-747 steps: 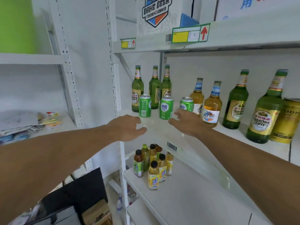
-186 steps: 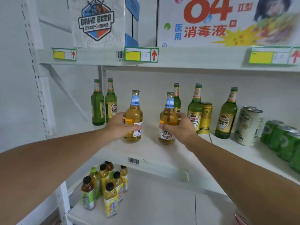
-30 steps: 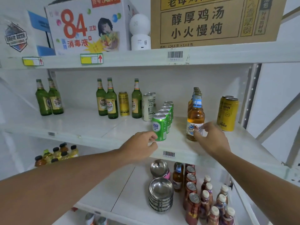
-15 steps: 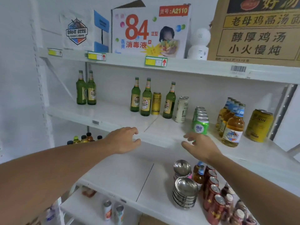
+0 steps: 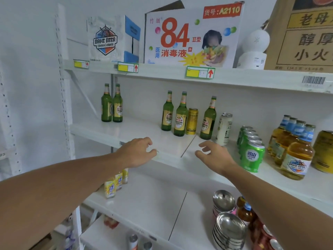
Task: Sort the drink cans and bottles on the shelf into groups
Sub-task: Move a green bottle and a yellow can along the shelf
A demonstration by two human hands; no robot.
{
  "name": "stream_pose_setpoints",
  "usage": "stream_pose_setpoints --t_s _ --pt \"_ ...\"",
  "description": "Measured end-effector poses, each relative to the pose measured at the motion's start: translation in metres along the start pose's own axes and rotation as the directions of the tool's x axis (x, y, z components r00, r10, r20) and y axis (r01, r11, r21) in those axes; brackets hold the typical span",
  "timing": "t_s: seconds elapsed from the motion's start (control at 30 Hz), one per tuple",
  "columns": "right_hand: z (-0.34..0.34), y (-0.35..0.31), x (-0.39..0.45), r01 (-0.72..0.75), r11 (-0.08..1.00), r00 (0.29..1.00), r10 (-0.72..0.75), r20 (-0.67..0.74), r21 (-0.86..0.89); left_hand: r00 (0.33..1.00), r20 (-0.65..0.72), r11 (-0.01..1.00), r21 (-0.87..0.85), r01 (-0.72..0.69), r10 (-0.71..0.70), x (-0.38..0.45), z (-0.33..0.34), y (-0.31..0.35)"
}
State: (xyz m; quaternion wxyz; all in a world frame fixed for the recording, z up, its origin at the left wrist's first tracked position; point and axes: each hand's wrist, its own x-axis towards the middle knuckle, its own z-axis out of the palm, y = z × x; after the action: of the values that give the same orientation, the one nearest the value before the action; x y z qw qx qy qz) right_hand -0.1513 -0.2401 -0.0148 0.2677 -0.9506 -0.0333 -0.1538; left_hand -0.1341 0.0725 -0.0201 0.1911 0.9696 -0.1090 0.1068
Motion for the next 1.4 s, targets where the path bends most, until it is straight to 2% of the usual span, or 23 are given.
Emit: stream_pose_setpoints --t_s 0.1,0.3,0.5,0.6,0.7,0.9,1.0,1.17,1.4 --pt "0.000 0.011 0.031 0.003 0.999 0.999 -0.002 0.035 -0.037 0.998 0.002 0.991 0.114 -0.064 0.065 0.029 -0.002 0.010" --pt "-0.002 0.032 0.094 -0.014 0.999 0.998 0.017 0.068 -0.037 0.995 0.061 0.971 0.222 -0.093 0.082 0.098 -0.001 0.030" --pt "0.018 0.047 0.139 -0.105 0.987 0.994 0.102 0.038 0.119 0.996 0.065 0.982 0.172 -0.076 0.065 0.163 0.025 0.037" --pt "0.029 0.051 0.158 -0.142 0.977 0.990 0.140 0.020 0.162 0.994 0.070 0.992 0.092 -0.085 0.079 0.198 0.041 0.035" --pt "0.041 0.053 0.178 -0.177 0.964 0.984 0.180 0.004 0.199 0.994 0.073 0.994 -0.087 -0.070 0.077 0.231 0.054 0.033" --pt "0.058 0.041 0.213 -0.234 0.903 0.962 0.268 -0.045 0.361 0.999 0.003 0.913 -0.405 -0.047 0.052 0.300 0.080 0.023" --pt "0.066 0.037 0.232 -0.250 0.868 0.954 0.296 -0.044 0.429 0.999 -0.046 0.877 -0.480 -0.035 0.015 0.323 0.087 0.025" --pt "0.078 0.035 0.258 -0.260 0.842 0.943 0.327 -0.063 0.473 1.000 -0.028 0.814 -0.580 -0.021 0.006 0.350 0.103 0.029" --pt "0.093 0.040 0.295 -0.244 0.871 0.941 0.319 -0.113 0.427 1.000 -0.011 0.742 -0.671 -0.008 0.001 0.374 0.114 0.035"
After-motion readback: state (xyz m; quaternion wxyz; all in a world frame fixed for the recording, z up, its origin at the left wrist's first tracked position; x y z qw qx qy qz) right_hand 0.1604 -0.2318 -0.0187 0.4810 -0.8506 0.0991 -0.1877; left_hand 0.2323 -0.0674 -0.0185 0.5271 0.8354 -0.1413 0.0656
